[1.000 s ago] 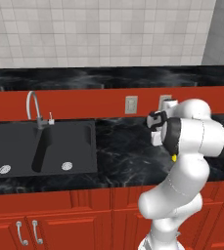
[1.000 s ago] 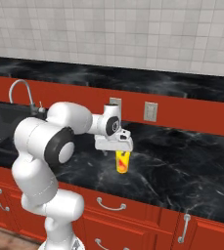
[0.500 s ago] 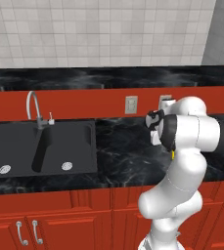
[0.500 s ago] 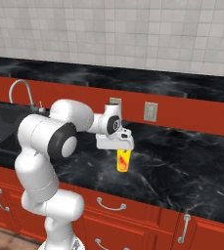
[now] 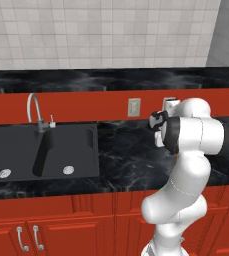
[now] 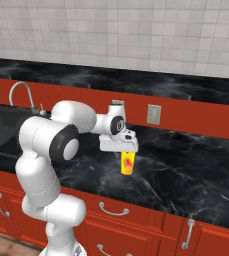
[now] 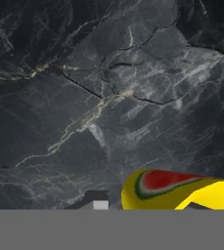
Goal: Place the pitcher and cup on the dining counter for serving.
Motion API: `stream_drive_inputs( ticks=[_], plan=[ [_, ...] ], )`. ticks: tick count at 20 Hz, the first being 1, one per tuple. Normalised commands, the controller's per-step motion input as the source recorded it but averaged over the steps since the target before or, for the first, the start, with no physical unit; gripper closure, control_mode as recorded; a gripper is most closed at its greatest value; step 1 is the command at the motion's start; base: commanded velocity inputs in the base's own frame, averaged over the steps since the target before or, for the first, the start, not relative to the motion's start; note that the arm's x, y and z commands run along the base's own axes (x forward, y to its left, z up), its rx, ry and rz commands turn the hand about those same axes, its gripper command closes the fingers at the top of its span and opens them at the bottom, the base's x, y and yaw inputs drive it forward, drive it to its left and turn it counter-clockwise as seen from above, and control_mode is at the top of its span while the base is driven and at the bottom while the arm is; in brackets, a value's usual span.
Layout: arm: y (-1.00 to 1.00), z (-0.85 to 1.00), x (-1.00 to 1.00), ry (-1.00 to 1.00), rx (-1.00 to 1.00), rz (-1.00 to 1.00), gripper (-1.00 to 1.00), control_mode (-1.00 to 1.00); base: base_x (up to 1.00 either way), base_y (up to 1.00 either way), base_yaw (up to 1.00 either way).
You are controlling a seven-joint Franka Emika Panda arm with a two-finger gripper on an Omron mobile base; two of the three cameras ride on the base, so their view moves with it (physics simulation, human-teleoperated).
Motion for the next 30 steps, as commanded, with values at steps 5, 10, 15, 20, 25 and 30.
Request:
stream_drive_inputs(
  ticks=[5,10,15,20,25,30],
  plan=[
    [0.0,0.1,-0.21,-0.05,0.0,0.01,1.0,-1.0,0.0,0.0,0.0],
    [0.0,0.34,-0.47,-0.19,0.0,0.04,1.0,-1.0,0.0,0.0,0.0],
    [0.0,0.57,-0.58,-0.29,0.0,0.03,1.0,-1.0,0.0,0.0,0.0],
    [0.0,0.62,-0.61,-0.33,0.0,0.03,1.0,-1.0,0.0,0.0,0.0],
    [0.0,0.57,-0.77,-0.34,0.0,0.07,1.0,-1.0,0.0,0.0,0.0],
    [0.12,0.56,-0.68,-0.31,0.0,0.1,1.0,-1.0,0.0,0.0,0.0]
  ],
)
